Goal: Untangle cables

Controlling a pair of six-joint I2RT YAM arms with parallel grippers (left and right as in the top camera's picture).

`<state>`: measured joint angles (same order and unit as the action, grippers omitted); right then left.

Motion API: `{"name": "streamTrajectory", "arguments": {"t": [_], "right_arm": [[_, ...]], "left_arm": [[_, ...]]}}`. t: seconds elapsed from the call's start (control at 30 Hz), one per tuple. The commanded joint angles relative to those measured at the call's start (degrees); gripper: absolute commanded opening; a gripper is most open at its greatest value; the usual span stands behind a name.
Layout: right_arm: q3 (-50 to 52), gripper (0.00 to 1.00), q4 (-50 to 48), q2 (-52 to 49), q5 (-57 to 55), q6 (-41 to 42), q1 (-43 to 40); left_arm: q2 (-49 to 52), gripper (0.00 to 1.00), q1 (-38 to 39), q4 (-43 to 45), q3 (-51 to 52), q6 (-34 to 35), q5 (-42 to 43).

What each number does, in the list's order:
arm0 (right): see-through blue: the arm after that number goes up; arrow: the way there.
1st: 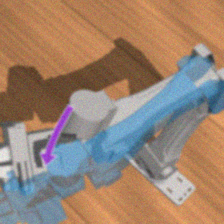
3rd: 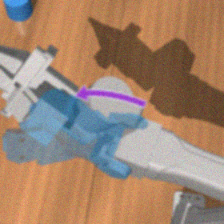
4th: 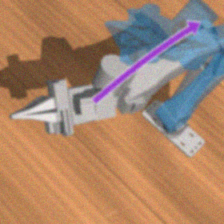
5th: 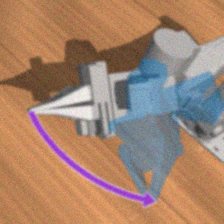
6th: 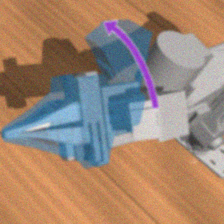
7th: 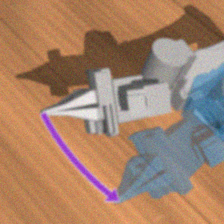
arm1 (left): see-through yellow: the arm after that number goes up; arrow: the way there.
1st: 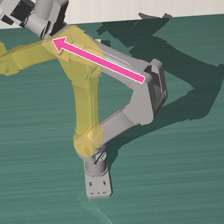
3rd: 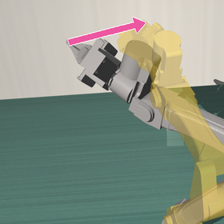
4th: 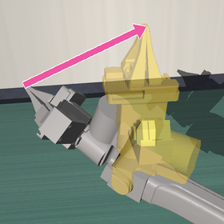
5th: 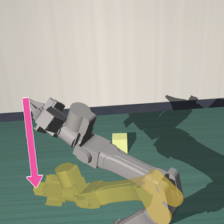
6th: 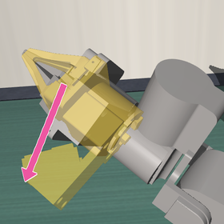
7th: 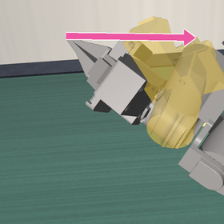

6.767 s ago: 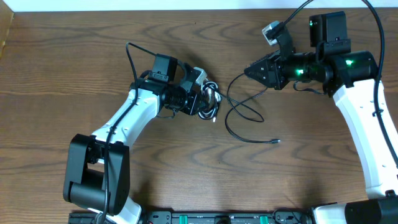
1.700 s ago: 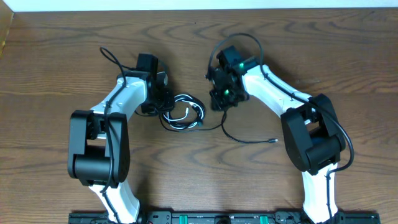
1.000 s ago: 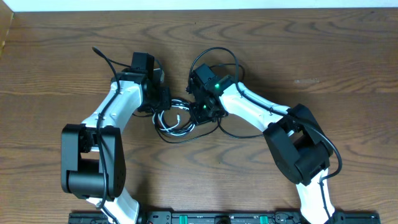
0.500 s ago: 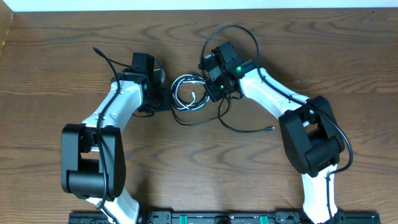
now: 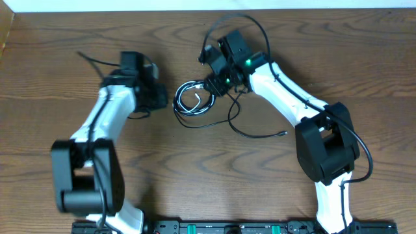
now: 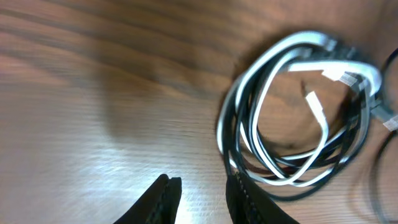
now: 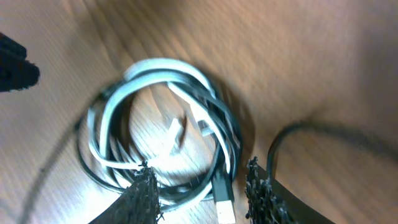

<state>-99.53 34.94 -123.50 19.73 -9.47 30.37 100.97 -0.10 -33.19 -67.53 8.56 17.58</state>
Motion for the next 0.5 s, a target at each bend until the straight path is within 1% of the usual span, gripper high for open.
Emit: {"name": "streamTrajectory", "arguments": {"t": [0.0, 0.13, 0.27, 0.37, 0.43, 0.47], "right_arm": [[-3.1, 0.43, -0.11, 0.66, 3.78, 1.6, 1.86], [-2.69, 0.43, -1.16, -0.26, 3.72, 2.6, 4.57], [-2.69, 0.43, -2.69, -3.17, 1.73, 3.32, 8.35], [-2.69, 0.43, -5.05, -5.99, -3.82, 6.73, 10.75], [-2.69, 0.41, -6.93, -7.8, -6.14, 10.12, 11.85], [-2.69, 0.39, -8.15, -8.9, -7.58, 11.93, 12.33]], "left_arm": [[-6.29, 0.33, -4.57, -0.9, -0.22, 5.18, 1.36], [-6.99, 0.33, -7.45, -2.69, -0.2, 8.76, 1.42], [-6.67, 0.33, -7.8, -4.37, -0.2, 8.72, 1.42], [-6.67, 0.33, -7.8, -5.55, -0.2, 8.72, 1.44], [-6.67, 0.33, -7.8, -6.78, -0.2, 8.72, 1.42], [-6.67, 0.33, -7.8, -7.65, -0.2, 8.72, 1.44]]}}
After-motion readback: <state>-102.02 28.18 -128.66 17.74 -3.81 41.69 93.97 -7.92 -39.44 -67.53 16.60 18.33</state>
